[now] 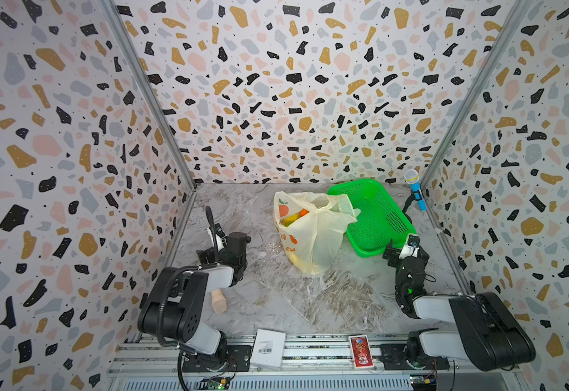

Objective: Place the fruits into the plastic bag

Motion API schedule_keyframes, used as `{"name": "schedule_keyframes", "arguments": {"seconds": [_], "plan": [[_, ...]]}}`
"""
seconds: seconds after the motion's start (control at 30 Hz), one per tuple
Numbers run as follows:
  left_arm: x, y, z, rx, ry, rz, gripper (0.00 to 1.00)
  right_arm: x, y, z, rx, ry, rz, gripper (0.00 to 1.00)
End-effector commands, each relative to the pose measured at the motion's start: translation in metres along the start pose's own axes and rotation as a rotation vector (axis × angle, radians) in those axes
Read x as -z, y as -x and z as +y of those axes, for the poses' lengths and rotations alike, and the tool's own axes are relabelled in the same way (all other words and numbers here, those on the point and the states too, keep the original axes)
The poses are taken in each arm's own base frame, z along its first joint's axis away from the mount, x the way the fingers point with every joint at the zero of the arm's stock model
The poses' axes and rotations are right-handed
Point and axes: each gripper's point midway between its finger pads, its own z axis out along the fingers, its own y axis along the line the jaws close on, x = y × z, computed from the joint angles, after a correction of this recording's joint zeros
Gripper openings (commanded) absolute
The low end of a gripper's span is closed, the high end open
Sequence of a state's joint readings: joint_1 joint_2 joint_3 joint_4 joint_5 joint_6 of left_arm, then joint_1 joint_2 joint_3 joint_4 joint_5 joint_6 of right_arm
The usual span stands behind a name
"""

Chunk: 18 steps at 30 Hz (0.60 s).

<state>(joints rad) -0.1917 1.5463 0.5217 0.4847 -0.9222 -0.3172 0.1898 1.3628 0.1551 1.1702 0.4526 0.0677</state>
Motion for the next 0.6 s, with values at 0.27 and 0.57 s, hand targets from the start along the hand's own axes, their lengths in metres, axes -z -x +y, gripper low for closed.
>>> {"name": "schedule_keyframes", "arguments": {"seconds": [0.27,0.57], "plan": [[0.008,0.020,-0.015,0.098,-0.120,-0.100,0.99,-0.020,-0.006,0.038,0.062,0.301,0.019,0.99],[0.031,0.071,0.015,-0.003,-0.036,-0.205,0.99,-0.019,-0.005,0.038,0.067,0.294,0.013,0.99]]}}
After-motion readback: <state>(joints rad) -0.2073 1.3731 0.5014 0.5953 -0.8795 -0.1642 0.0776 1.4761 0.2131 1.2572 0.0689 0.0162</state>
